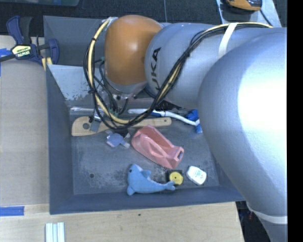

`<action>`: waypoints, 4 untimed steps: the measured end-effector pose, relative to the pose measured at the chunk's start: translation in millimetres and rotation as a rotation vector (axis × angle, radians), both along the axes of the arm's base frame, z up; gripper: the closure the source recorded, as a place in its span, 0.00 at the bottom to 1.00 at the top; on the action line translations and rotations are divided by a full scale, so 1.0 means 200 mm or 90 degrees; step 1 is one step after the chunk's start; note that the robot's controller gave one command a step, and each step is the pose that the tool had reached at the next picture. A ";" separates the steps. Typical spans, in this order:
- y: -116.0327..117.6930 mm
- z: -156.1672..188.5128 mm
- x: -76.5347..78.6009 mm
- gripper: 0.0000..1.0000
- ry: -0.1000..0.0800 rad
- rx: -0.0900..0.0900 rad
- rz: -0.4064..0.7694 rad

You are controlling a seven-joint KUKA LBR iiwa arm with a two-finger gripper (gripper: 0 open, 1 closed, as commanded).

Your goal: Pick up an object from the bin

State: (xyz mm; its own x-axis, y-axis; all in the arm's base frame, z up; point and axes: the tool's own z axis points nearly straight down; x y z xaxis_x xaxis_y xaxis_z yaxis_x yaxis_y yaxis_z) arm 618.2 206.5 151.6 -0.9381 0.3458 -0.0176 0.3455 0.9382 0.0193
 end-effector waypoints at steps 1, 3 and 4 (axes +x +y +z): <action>0.10 -0.26 -0.08 0.00 0.015 -0.010 0.045; -0.08 -0.40 -0.03 1.00 0.009 -0.011 0.012; -0.08 -0.40 -0.03 1.00 0.009 -0.011 0.012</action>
Offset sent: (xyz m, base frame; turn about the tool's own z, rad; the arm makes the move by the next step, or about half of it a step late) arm -0.0010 -0.0523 -0.0816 0.1072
